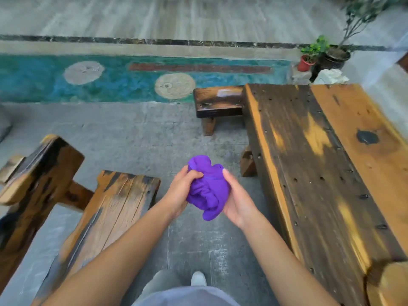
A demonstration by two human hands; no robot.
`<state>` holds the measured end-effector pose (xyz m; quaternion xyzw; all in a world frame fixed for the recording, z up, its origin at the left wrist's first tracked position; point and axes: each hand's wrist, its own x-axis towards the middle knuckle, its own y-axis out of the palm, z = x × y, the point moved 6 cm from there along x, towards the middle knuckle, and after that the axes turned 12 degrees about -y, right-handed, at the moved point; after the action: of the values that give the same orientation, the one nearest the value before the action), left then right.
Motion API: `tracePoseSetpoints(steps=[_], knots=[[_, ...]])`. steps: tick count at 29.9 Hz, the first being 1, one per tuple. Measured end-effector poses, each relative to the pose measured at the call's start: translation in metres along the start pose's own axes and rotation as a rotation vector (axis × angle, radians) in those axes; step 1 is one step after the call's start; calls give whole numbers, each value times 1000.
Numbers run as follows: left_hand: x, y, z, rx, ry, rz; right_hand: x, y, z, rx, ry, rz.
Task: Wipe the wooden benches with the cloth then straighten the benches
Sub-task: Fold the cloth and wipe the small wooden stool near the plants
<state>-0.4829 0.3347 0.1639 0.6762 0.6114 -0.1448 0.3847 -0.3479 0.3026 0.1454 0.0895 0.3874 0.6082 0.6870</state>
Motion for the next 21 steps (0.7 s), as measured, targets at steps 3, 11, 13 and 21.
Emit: tracePoseSetpoints(steps=[3,11,13,21], knots=[[44,15,-32,149,60,-98,45,-14,32,-34,-117,-172],[191,40,-120,564,-105,-37,203,-12,126,-79,-257,-356],[228,53,-158,390,-74,22,241,-14,150,-88,-286,-409],[336,139,-251,358,-214,329,389,4,232,-41,-177,-384]])
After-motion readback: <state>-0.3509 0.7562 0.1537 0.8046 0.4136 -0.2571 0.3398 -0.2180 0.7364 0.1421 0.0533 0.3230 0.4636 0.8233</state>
